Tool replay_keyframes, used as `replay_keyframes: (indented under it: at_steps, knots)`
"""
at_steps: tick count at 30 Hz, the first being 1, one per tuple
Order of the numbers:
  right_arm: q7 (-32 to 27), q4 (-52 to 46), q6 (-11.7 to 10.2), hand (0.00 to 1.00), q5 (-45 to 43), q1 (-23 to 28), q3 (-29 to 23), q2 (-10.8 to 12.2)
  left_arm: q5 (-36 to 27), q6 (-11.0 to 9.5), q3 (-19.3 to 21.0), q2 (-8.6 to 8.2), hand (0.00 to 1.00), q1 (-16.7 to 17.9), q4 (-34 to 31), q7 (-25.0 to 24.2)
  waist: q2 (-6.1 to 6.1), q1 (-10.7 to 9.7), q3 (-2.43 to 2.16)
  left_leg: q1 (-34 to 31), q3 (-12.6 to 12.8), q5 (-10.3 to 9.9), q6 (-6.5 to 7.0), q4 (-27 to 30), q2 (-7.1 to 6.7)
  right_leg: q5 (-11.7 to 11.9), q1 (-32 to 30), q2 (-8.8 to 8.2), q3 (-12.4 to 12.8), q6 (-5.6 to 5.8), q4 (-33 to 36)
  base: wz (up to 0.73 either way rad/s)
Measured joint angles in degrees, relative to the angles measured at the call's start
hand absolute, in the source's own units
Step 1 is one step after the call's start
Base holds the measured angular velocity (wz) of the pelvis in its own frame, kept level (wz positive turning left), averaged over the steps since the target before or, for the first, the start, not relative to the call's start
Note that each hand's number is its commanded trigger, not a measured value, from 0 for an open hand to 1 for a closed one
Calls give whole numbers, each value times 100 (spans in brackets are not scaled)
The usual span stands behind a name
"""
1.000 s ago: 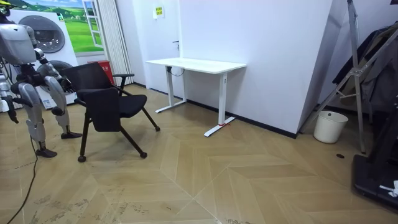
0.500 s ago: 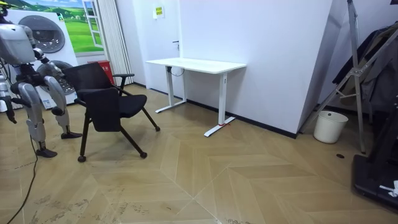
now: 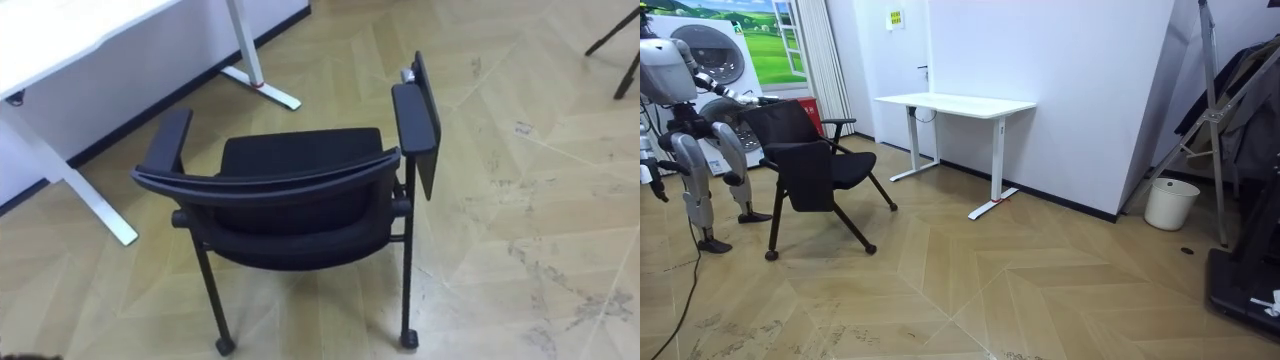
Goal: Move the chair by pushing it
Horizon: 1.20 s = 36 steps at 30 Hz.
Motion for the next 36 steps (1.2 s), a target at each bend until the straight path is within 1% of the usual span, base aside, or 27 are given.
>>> replay_keyframes:
  at_steps: [2,3,4,5,7,9,10,11,13,14,16,17,19,20,22,24,29,32,36]
  knots:
    - [89,-8,-40,0,2,-33,0,10,202,29,-83,-4,0,-7,-265,-70,29,-63,-4,-7,-1,0,0,5,0,-12,-16,1,20,1,-13,0]
    - [106,-10,-41,0,2,-21,1,17,294,39,-84,-4,0,-8,-393,-102,28,-63,0,-8,-1,0,0,5,0,-15,-17,1,21,2,-10,0]
    - [123,-9,-42,0,25,-2,5,20,490,40,-91,-2,0,-30,-649,-113,17,-62,15,-9,-2,0,1,4,-1,-16,-21,1,32,2,-7,0]
    - [121,-9,-42,0,93,6,10,20,626,41,-116,0,0,-67,-846,-106,21,-62,15,-12,0,1,1,4,-6,-15,-26,-1,44,2,-6,0]
    - [123,-8,-43,0,109,4,16,21,804,41,-176,1,0,-163,-994,-102,30,-72,8,-13,0,1,2,3,-14,-16,-33,-6,58,4,-5,0]
    - [122,-9,-47,0,63,9,14,19,1113,55,-283,1,0,-197,-1188,-101,41,-116,5,-27,0,1,2,2,-18,-16,-45,-6,64,3,-13,0]
    - [120,-9,-49,0,36,10,12,18,1388,55,-362,1,0,-196,-1299,-100,45,-144,2,-37,6,1,1,1,-18,-16,-56,-6,69,3,-16,0]
    - [121,-9,-48,0,11,8,13,18,1509,55,-405,3,0,-197,-1340,-99,48,-150,0,-43,9,1,1,0,-18,-16,-65,-6,71,3,-16,0]
    - [129,-6,-49,0,-83,-2,17,13,1940,71,-589,5,0,-211,-1464,-116,73,-185,-18,-66,23,1,1,0,-18,-15,-98,-6,85,2,-14,-3]
    - [151,0,-49,0,-103,1,21,14,2083,102,-692,6,0,-211,-1586,-127,62,-190,-14,-64,28,1,1,0,-18,-15,-98,-6,88,2,-13,0]
    - [185,9,-48,0,-100,-13,19,14,2270,133,-830,5,0,-208,-1829,-150,54,-201,-8,-72,33,1,1,-1,-18,-15,-100,-7,89,2,-26,0]
    - [189,12,-48,0,-100,-20,19,16,2327,151,-876,6,0,-208,-1912,-162,64,-203,-15,-75,33,1,1,-1,-18,-15,-99,-7,90,2,-38,0]
    - [209,12,-50,0,-89,-53,22,17,2544,178,-1005,7,0,-205,-2282,-234,44,-202,-5,-83,37,1,1,-2,-20,-14,-98,-7,103,1,-66,0]
    - [213,12,-51,0,-79,-56,24,17,2570,176,-1030,7,0,-205,-2365,-234,27,-200,2,-82,40,1,1,-3,-20,-14,-98,-7,114,1,-68,-4]
    - [228,12,-113,0,-77,-76,115,17,2683,174,-1078,7,0,-214,-2651,-234,16,-204,8,-73,66,1,1,-4,-23,-14,-97,-7,165,1,-72,-7]
    - [245,12,-146,0,-91,-87,132,19,2737,174,-1124,8,0,-238,-2713,-234,-9,-207,24,-64,84,1,1,-6,-26,-14,-99,-7,212,1,-75,-6]
    - [242,12,-162,0,-88,-92,140,45,2965,170,-1377,7,0,-241,-2820,-234,-22,-221,26,-75,89,1,1,-15,-33,-14,-108,-8,214,1,-90,0]
    - [228,12,-168,0,-83,-92,171,47,3107,169,-1434,7,0,-245,-2819,-235,-49,-226,27,-75,89,1,1,-29,-35,-14,-112,-8,215,1,-89,0]
    - [198,13,-180,0,-78,-94,194,80,3191,168,-1442,7,0,-245,-2818,-236,-78,-226,8,-68,89,1,1,-35,-35,-14,-104,-8,224,1,-87,0]
